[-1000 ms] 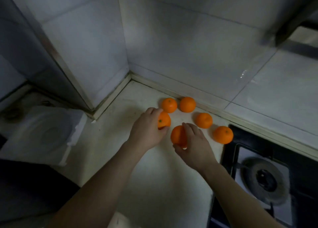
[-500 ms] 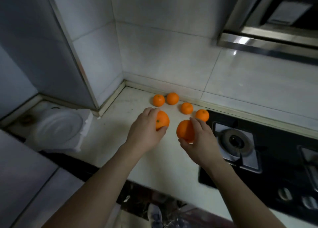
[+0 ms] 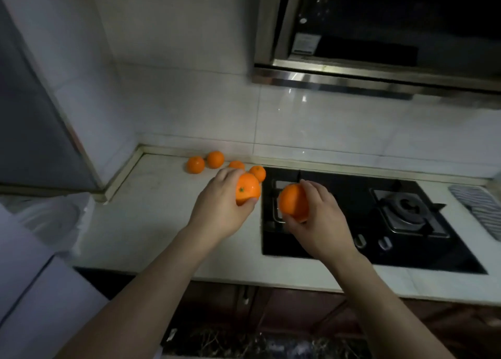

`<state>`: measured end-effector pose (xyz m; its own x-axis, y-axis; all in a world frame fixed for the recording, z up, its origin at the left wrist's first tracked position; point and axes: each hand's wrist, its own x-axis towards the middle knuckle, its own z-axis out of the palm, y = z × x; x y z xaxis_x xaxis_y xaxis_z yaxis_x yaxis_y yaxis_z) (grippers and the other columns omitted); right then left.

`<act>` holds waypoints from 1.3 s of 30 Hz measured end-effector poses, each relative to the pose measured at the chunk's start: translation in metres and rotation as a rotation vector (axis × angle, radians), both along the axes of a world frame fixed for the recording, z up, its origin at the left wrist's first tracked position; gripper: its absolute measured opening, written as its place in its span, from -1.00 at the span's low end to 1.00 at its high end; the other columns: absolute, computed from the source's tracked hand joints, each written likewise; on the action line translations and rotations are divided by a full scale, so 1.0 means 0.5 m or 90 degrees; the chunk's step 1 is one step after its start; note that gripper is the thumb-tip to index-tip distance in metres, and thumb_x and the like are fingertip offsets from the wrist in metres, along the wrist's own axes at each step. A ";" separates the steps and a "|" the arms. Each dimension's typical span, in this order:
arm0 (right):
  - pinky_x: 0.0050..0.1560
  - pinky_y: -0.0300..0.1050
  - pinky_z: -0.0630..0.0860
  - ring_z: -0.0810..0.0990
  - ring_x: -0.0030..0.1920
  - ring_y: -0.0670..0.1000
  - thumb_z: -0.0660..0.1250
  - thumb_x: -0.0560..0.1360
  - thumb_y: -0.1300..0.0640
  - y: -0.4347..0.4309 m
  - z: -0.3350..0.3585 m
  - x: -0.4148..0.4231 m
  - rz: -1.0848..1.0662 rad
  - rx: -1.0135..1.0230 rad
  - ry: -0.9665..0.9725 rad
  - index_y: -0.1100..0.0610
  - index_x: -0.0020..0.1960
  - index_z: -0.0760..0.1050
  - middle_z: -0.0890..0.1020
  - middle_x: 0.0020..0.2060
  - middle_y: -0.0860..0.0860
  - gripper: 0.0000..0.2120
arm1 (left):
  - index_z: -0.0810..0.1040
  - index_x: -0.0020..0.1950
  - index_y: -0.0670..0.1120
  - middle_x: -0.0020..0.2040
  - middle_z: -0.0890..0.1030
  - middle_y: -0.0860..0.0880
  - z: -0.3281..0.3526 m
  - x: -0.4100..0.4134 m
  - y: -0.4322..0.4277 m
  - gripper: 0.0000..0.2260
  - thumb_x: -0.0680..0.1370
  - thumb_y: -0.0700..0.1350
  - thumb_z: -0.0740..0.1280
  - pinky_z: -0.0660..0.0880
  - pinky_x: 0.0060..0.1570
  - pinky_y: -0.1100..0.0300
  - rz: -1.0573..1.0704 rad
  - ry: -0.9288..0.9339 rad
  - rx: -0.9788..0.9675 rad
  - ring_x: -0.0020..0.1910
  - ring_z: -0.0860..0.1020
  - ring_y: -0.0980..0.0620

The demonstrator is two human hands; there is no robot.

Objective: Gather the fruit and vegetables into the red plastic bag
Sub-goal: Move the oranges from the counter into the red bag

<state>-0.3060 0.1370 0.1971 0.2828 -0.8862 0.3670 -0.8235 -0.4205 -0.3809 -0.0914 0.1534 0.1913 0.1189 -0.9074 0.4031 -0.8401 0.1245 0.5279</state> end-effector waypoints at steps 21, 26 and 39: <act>0.27 -0.05 0.37 0.36 0.34 0.07 0.43 0.39 -0.11 0.132 0.064 -0.658 -0.255 -0.031 -0.025 0.06 0.46 0.22 0.34 0.39 -0.01 -0.26 | 0.34 0.42 0.06 0.38 0.37 0.09 0.072 -0.649 -0.010 -0.42 0.46 0.15 0.41 0.38 0.14 0.14 -0.217 -0.005 0.001 0.27 0.43 0.02; 0.25 -0.08 0.35 0.37 0.31 0.05 0.43 0.39 -0.09 0.179 0.072 -0.816 -0.312 -0.038 -0.018 0.08 0.46 0.22 0.37 0.36 0.00 -0.26 | 0.36 0.39 0.06 0.34 0.40 0.08 0.072 -0.832 -0.006 -0.43 0.44 0.14 0.42 0.44 0.15 0.10 -0.286 0.012 -0.006 0.22 0.46 0.01; 0.28 -0.08 0.34 0.34 0.34 0.01 0.41 0.38 -0.16 0.257 0.080 -1.102 -0.518 -0.031 0.004 0.04 0.48 0.20 0.35 0.38 -0.03 -0.23 | 0.39 0.34 0.05 0.30 0.40 0.09 0.056 -1.185 -0.052 -0.50 0.45 0.09 0.42 0.44 0.12 0.11 -0.475 0.022 0.012 0.19 0.45 0.02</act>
